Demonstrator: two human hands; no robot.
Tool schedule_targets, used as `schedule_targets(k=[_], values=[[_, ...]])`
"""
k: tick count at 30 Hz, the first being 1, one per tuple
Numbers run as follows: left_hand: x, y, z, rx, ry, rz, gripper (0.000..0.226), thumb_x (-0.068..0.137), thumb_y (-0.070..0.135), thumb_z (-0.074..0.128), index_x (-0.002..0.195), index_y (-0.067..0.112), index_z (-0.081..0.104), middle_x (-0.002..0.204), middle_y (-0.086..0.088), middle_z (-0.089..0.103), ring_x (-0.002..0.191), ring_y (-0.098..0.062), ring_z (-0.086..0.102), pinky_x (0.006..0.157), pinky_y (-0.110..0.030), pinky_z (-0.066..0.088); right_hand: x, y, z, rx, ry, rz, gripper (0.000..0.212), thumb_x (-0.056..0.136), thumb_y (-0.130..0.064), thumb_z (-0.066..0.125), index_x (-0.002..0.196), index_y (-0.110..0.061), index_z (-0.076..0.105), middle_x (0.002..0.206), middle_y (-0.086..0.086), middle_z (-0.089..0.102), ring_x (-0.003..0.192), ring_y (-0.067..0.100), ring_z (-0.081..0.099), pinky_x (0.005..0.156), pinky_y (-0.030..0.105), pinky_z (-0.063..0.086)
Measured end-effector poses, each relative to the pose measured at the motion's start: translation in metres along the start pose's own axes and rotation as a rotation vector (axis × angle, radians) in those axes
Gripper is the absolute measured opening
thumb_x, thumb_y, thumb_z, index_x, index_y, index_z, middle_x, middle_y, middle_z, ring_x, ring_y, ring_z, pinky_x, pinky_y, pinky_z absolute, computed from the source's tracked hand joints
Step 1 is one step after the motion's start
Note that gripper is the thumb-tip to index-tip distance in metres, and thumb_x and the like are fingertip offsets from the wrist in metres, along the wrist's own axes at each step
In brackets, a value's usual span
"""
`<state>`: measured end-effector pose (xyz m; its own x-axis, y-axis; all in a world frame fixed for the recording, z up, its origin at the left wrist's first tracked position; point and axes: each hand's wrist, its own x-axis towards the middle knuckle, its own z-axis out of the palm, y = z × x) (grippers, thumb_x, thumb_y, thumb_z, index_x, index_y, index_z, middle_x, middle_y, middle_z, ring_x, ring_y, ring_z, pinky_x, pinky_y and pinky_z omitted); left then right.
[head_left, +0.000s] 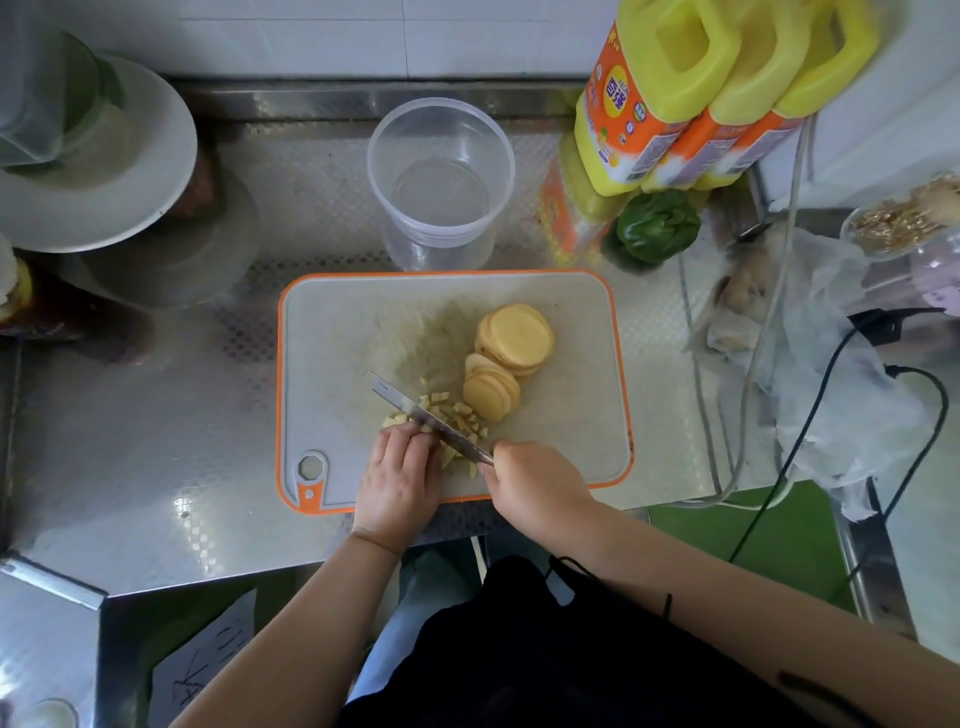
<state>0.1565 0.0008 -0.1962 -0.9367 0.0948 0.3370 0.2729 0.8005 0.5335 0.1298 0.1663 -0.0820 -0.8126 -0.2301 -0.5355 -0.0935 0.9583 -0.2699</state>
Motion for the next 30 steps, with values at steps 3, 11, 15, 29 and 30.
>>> schedule_targets(k=[3, 11, 15, 29, 30], values=[[0.001, 0.0, 0.001, 0.015, 0.01, -0.002, 0.011, 0.09, 0.009, 0.059, 0.089, -0.001, 0.064, 0.096, -0.019, 0.062, 0.093, -0.034, 0.054, 0.085, -0.039, 0.048, 0.004, -0.002, 0.001, -0.01, -0.018, -0.009, 0.03, 0.101, -0.032, 0.039, 0.106, -0.009, 0.057, 0.09, 0.008, 0.06, 0.085, 0.027, 0.06, 0.063, 0.029, 0.036], [0.001, 0.001, 0.002, 0.014, 0.004, -0.025, 0.011, 0.089, 0.006, 0.06, 0.088, -0.002, 0.067, 0.095, -0.018, 0.063, 0.09, -0.031, 0.053, 0.08, -0.037, 0.048, 0.014, -0.008, 0.009, -0.025, -0.054, 0.052, 0.022, 0.1, -0.024, 0.044, 0.105, -0.009, 0.058, 0.097, 0.009, 0.063, 0.091, 0.029, 0.062, 0.064, 0.029, 0.038], [0.001, 0.002, 0.003, 0.023, 0.006, -0.023, 0.01, 0.089, 0.005, 0.06, 0.089, -0.002, 0.067, 0.096, -0.018, 0.062, 0.09, -0.032, 0.053, 0.08, -0.037, 0.048, 0.019, -0.006, 0.019, -0.058, -0.049, 0.071, 0.02, 0.099, -0.022, 0.045, 0.107, -0.009, 0.058, 0.1, 0.01, 0.064, 0.093, 0.028, 0.063, 0.066, 0.03, 0.039], [-0.006, 0.0, -0.013, 0.031, 0.001, -0.046, 0.012, 0.095, 0.016, 0.056, 0.096, 0.006, 0.063, 0.099, -0.017, 0.058, 0.096, -0.034, 0.053, 0.085, -0.036, 0.045, 0.027, 0.002, 0.007, 0.131, -0.111, 0.137, 0.04, 0.099, -0.045, 0.041, 0.103, -0.008, 0.056, 0.097, 0.009, 0.063, 0.091, 0.03, 0.061, 0.066, 0.029, 0.039], [-0.009, -0.002, -0.017, 0.031, 0.007, -0.073, 0.011, 0.096, 0.016, 0.055, 0.098, 0.007, 0.061, 0.1, -0.018, 0.058, 0.096, -0.034, 0.053, 0.085, -0.036, 0.045, 0.026, 0.004, 0.006, 0.132, -0.115, 0.139, 0.039, 0.099, -0.045, 0.041, 0.102, -0.009, 0.056, 0.094, 0.008, 0.062, 0.089, 0.029, 0.06, 0.066, 0.029, 0.039]])
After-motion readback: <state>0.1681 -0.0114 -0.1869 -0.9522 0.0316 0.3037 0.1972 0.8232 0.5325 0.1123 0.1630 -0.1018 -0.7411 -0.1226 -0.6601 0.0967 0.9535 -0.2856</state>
